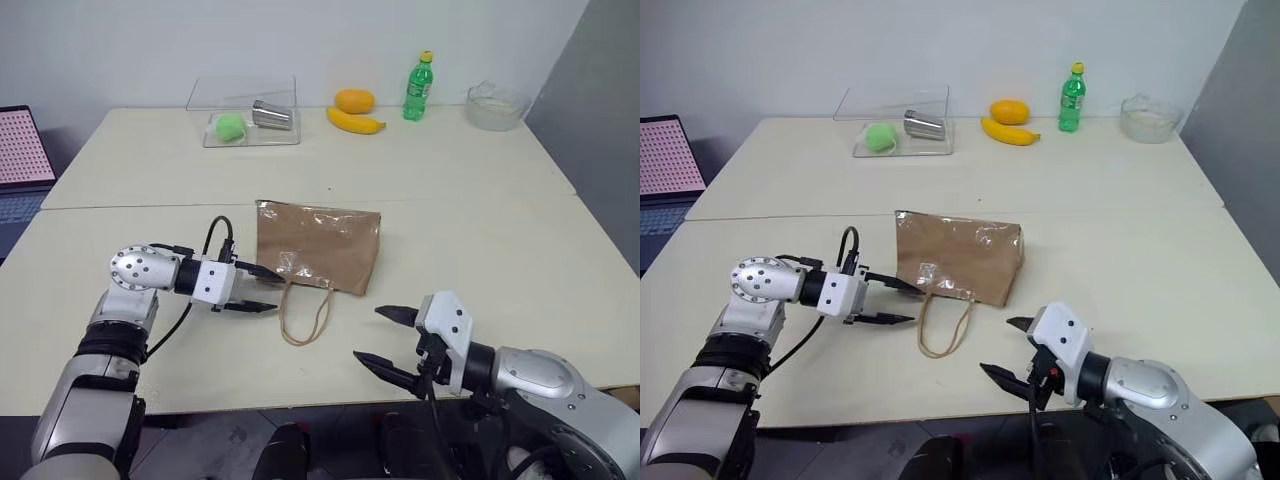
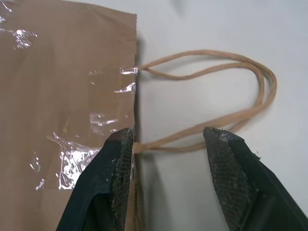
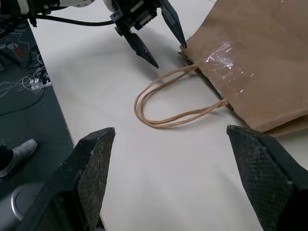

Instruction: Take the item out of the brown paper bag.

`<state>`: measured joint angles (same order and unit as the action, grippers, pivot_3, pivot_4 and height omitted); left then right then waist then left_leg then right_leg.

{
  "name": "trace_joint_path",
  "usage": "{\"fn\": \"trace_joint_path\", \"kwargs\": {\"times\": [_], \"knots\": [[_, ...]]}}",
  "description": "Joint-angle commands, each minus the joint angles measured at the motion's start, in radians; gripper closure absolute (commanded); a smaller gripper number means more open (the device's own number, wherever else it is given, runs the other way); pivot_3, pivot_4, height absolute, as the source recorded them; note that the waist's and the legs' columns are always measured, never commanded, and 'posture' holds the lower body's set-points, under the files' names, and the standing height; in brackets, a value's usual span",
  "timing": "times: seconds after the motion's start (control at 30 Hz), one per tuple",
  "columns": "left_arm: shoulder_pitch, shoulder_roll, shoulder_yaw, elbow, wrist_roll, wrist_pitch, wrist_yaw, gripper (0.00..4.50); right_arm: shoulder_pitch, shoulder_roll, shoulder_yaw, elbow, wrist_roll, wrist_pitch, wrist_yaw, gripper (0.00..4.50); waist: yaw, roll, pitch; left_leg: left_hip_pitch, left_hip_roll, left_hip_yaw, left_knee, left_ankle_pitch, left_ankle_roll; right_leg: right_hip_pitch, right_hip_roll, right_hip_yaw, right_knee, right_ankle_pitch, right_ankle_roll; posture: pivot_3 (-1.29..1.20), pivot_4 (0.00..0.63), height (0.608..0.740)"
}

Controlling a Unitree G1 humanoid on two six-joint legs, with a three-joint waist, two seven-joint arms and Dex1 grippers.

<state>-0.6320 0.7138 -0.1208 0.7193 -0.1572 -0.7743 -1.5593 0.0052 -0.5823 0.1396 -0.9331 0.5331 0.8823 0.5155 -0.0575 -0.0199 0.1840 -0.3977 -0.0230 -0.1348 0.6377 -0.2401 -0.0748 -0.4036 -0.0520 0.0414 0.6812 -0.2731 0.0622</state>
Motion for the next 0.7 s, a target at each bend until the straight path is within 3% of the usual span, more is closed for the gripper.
{"fn": "trace_joint_path", "kwargs": {"times": [0.03, 0.4, 0.7], "knots": [[-0.023, 0.006, -0.017, 0.038, 0.030, -0.088, 0.009, 2.05, -0.020, -0.006, -0.012, -0.026, 0.025, -0.002, -0.004, 0.59, 0.000, 0.000, 0.000, 0.000, 0.000, 0.000, 0.000, 0.000, 0.000, 0.000, 0.000, 0.000, 0.000, 0.000, 0.000, 0.00, 0.150, 0.740], [-0.056, -0.069, -0.073, 0.134, 0.143, -0.216, 0.154, 2.05, -0.039, -0.019, -0.020, -0.018, 0.034, 0.003, -0.001, 0.59, 0.001, 0.000, 0.000, -0.001, -0.001, 0.000, 0.002, 0.000, 0.000, 0.000, 0.000, 0.000, 0.000, 0.000, 0.000, 0.00, 0.150, 0.740], [-0.050, -0.102, -0.106, 0.087, 0.113, -0.190, 0.168, 2.05, -0.027, -0.032, -0.016, -0.022, 0.037, 0.000, -0.008, 0.59, 0.001, 0.000, 0.000, -0.001, -0.001, 0.000, 0.002, 0.000, 0.000, 0.001, 0.000, 0.000, 0.000, 0.000, 0.000, 0.00, 0.150, 0.740]]}}
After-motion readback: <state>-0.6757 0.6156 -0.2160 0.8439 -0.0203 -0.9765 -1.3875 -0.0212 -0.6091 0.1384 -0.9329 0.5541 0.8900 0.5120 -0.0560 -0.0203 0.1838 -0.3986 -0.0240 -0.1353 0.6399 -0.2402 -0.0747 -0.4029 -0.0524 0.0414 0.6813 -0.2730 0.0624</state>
